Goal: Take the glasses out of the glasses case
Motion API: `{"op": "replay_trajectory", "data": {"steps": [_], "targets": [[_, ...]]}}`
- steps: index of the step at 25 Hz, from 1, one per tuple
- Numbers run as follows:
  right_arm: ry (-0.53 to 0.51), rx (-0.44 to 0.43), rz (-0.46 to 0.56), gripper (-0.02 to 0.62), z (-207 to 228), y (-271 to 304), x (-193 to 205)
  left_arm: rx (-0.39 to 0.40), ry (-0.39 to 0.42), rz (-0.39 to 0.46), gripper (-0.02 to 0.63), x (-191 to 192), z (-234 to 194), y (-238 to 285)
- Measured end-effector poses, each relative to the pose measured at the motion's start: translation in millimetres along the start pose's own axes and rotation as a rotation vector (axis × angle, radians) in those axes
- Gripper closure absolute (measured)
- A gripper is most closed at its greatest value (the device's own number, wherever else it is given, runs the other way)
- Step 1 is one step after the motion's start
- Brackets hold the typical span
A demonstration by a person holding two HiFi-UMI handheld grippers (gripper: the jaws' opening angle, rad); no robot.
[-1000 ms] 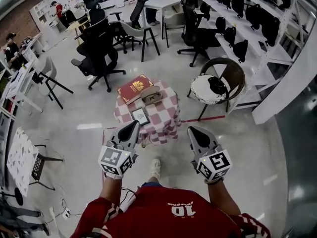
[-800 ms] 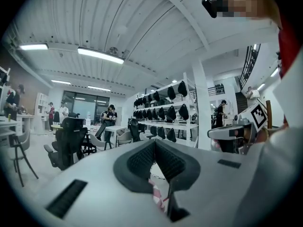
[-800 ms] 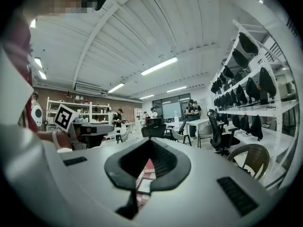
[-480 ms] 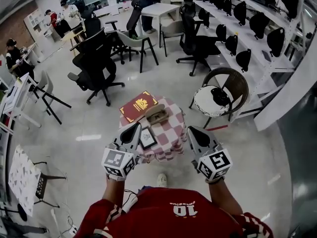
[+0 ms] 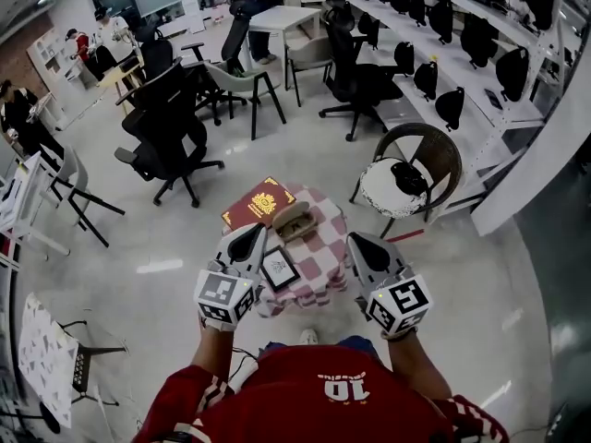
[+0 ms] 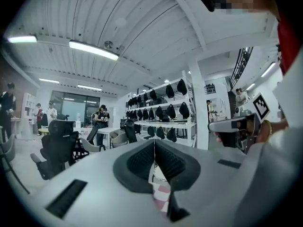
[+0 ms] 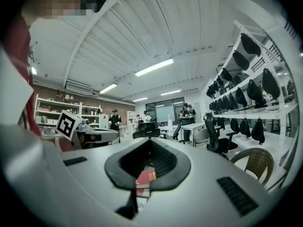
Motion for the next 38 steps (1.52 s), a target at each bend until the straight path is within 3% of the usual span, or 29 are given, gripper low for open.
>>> {"op": "replay_trajectory", "data": {"steps": [9,16,23,38], "targets": [[-0.002,0.026,-0.020,0.581,3,10,3,0.033,0.018,-0.031,0.591,8,-12,22],[0.003,0.034,-0.040,0.581,4,20,5,0.077,0.048,-0.074,0.510,22,-19,39],[0.010,0.045,-0.091,0.581,4,26,18,0.095,0.149,-0.202,0.497,68,-43,70],[0.008,0.037,-0.162,0.581,11,38,35,0.086,0.253,-0.444,0.497,165,-82,133]]}}
Point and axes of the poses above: the fingertips, and each gripper's own axes: y forward along the fingers, z to its right, x out of its underside, the point moved 8 cm from there along -y, backward along the fingers, and after that the axes turned 15 degrees about -y, right-handed, at the moved point
